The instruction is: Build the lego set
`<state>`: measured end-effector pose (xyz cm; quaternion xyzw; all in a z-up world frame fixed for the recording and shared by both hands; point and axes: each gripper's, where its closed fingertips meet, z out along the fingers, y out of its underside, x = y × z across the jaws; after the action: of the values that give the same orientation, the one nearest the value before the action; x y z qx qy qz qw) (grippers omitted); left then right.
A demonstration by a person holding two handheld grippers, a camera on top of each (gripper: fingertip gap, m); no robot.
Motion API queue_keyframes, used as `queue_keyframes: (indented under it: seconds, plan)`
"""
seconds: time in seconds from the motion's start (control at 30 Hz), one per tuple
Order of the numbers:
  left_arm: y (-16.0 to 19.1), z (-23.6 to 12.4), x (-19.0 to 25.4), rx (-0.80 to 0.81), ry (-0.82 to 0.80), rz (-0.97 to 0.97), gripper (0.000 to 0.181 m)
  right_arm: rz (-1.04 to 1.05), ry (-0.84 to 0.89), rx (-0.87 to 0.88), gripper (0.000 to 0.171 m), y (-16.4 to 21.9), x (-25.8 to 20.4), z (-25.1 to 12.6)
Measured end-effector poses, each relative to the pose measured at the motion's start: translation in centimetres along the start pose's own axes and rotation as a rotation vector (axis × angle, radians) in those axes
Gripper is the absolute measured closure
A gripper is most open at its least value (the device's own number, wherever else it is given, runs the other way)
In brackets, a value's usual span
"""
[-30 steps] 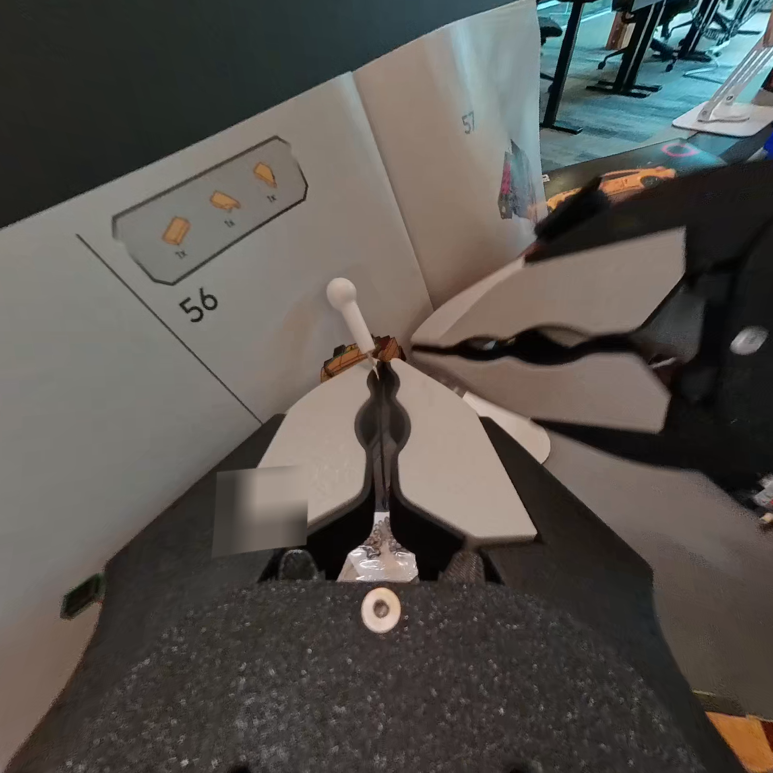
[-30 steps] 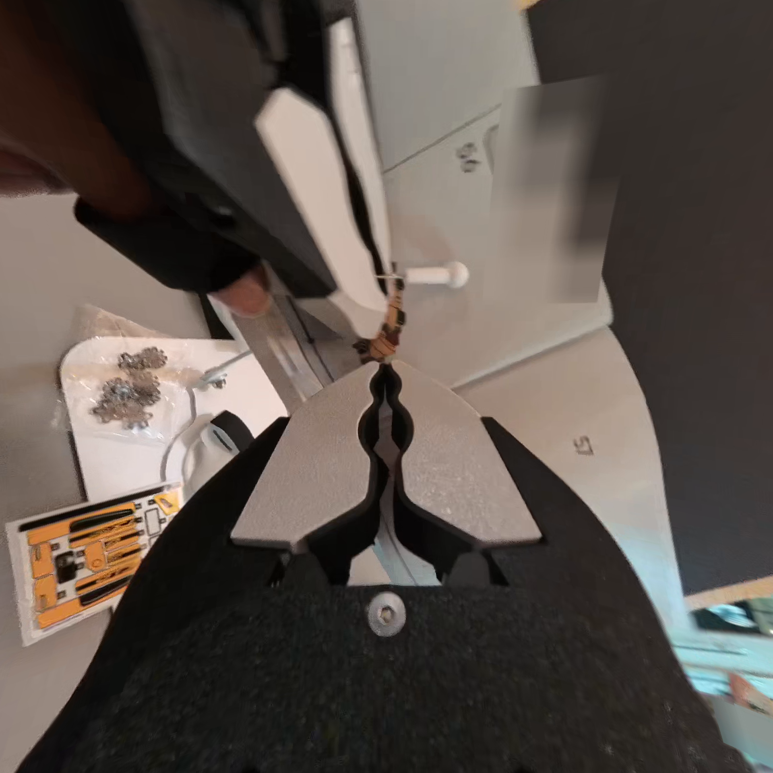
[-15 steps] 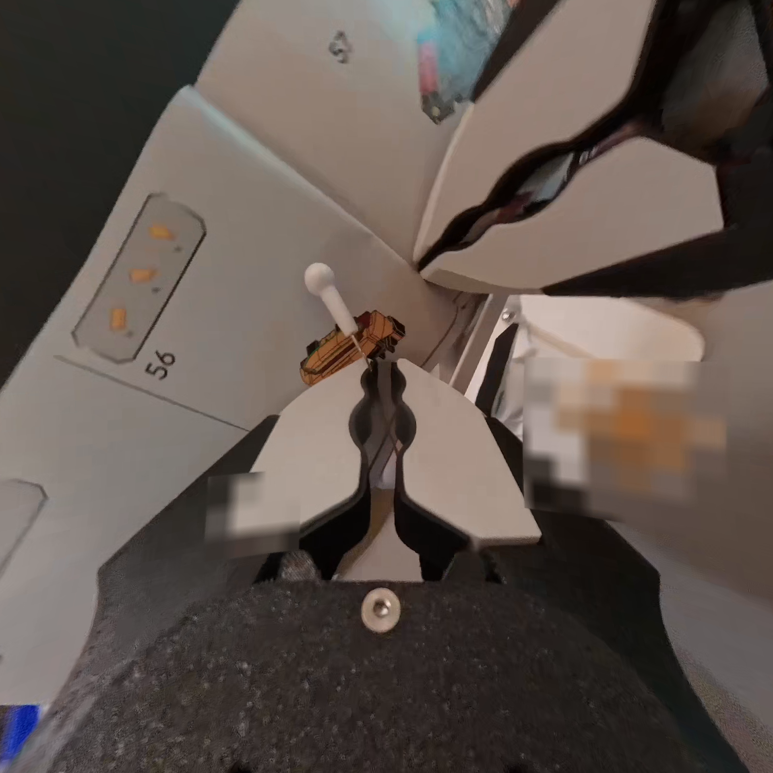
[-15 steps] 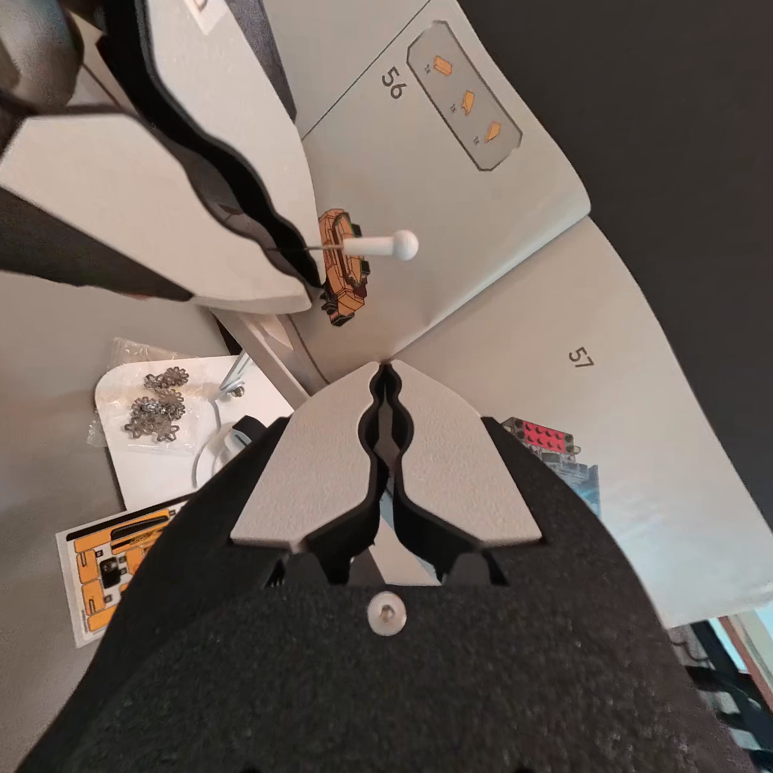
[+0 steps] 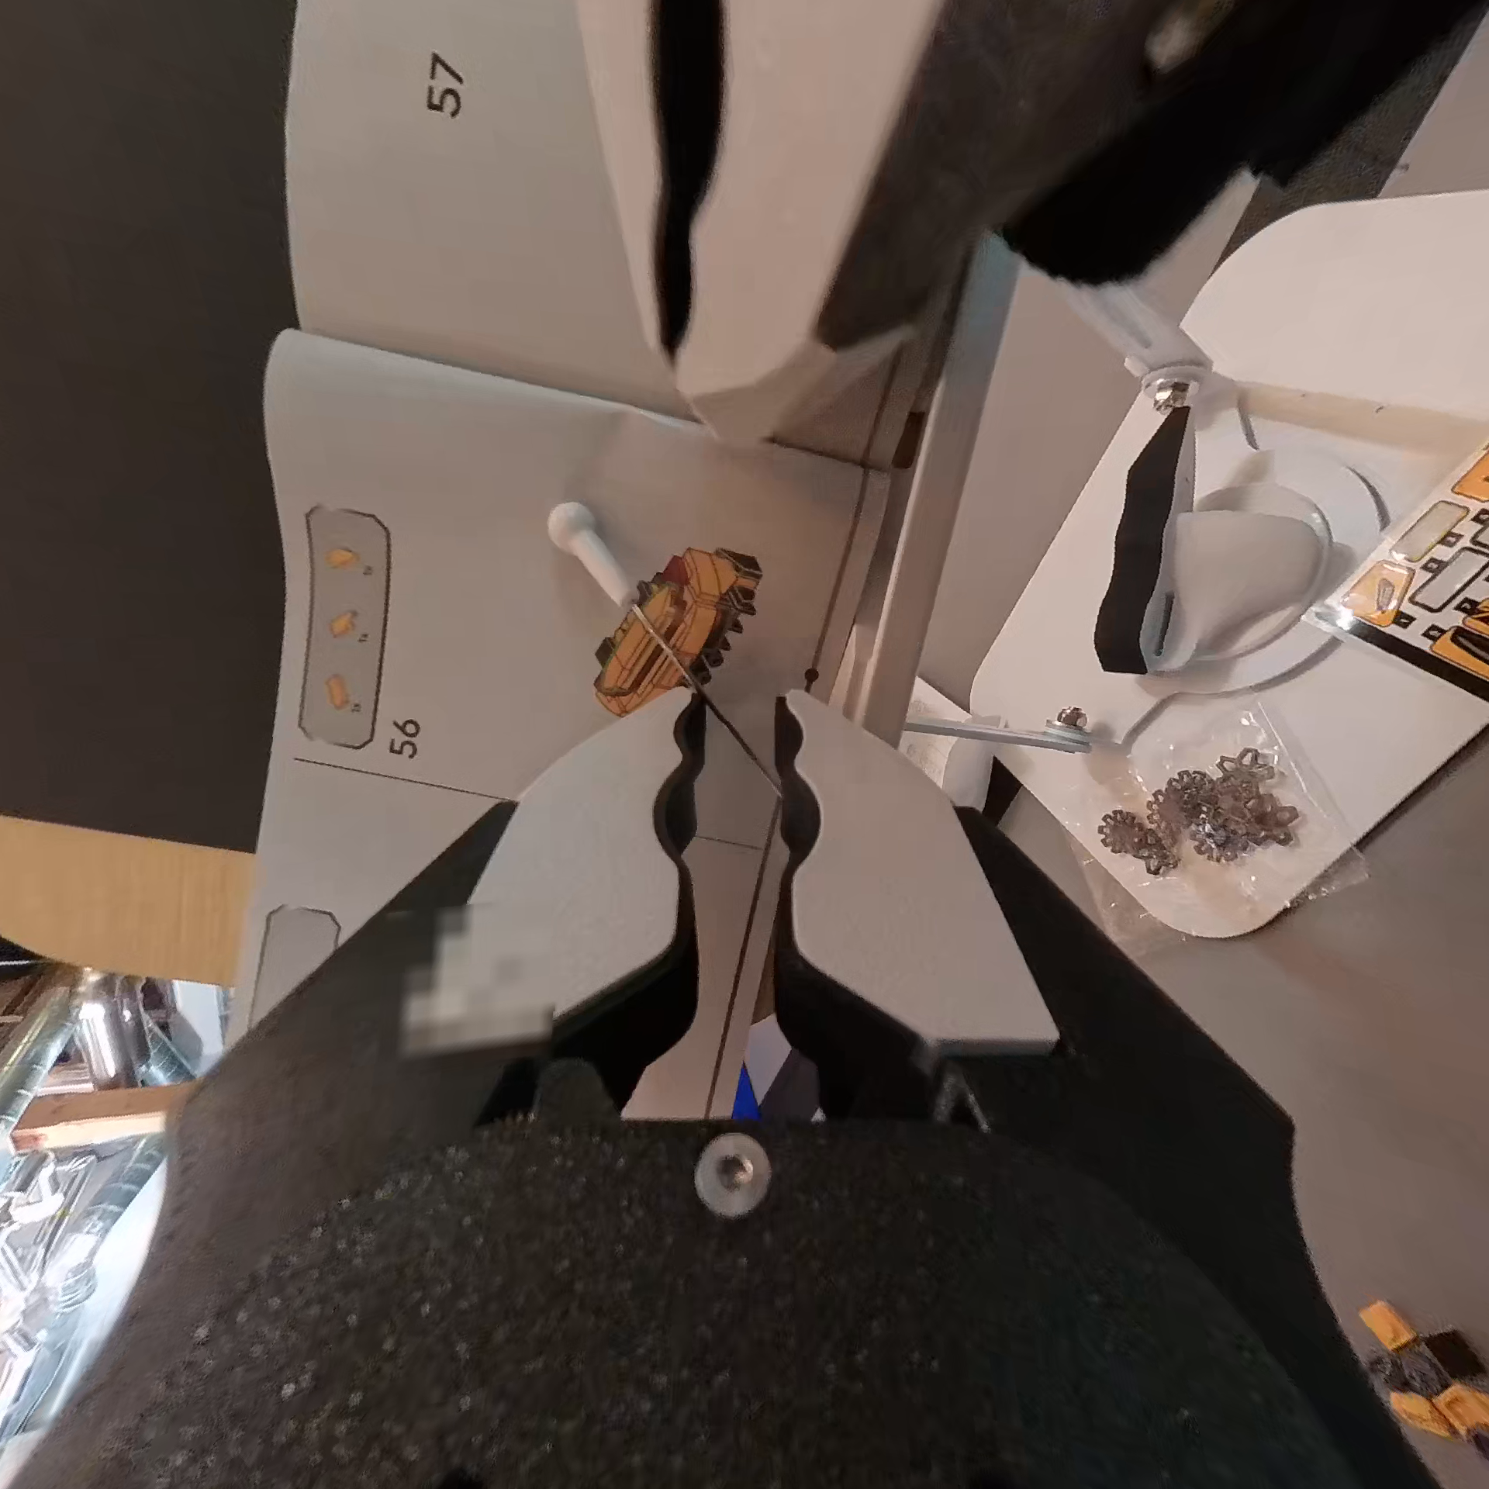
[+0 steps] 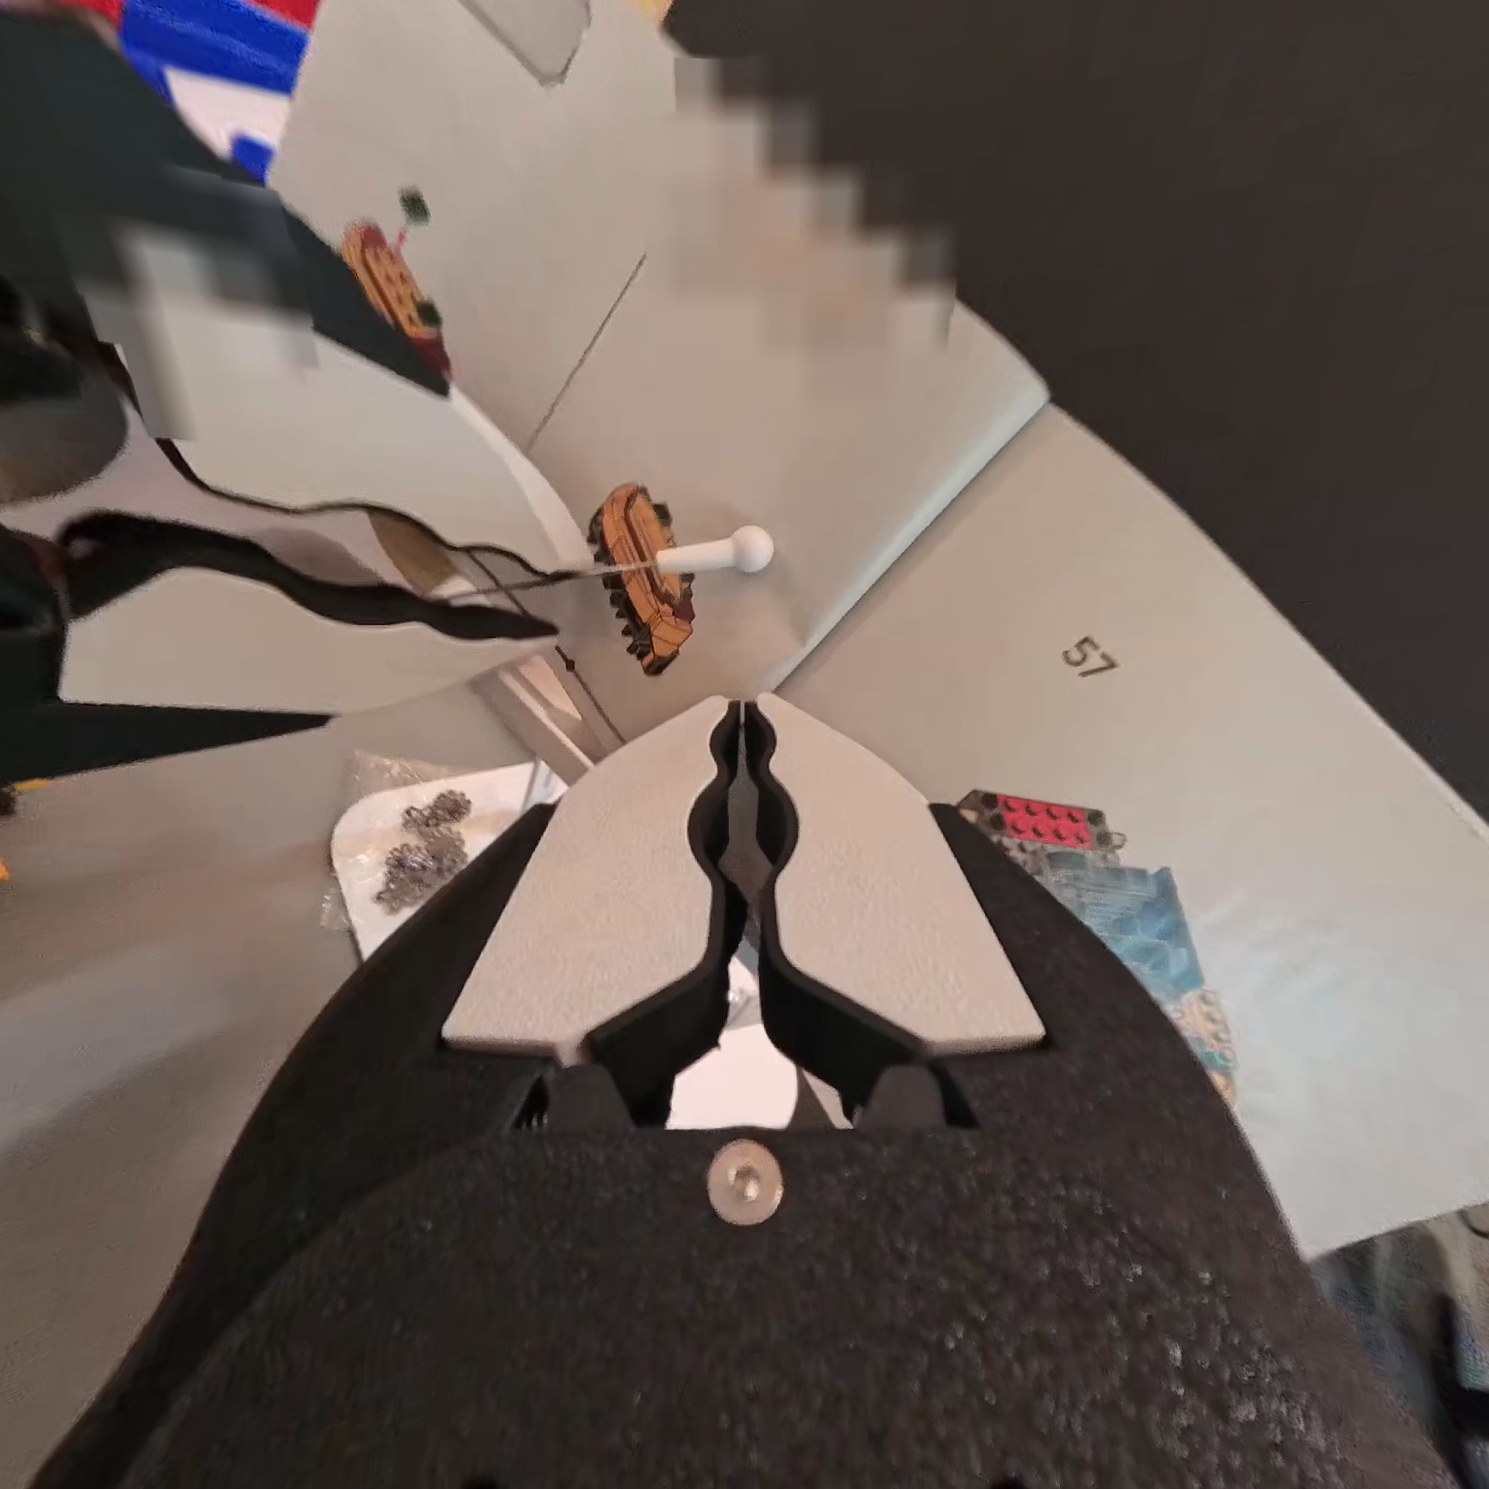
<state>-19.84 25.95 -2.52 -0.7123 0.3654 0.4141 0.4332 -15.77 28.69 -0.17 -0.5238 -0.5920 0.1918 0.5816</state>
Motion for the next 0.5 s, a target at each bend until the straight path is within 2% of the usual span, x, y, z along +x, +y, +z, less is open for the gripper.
queue_keyframes:
  seconds: [0.17, 0.3, 0.4, 0.5]
  plan:
    - [-0.1, 0.0, 0.2, 0.044, -0.022, 0.022, 0.163, 0.156, -0.095, 0.024, 0.159, -1.7, -0.6, 0.1]
    - [-0.1, -0.1, 0.2, 0.068, -0.018, 0.016, 0.162, 0.289, -0.156, -0.019, 0.152, -2.2, -1.7, 1.2]
    - [-0.1, -0.2, 0.2, 0.097, -0.029, 0.017, 0.162, 0.339, -0.158, -0.065, 0.155, -1.8, -2.1, 2.0]
    - [-0.1, -0.2, 0.2, 0.113, -0.035, 0.022, 0.163, 0.388, -0.147, -0.069, 0.165, -1.6, -2.0, 2.4]
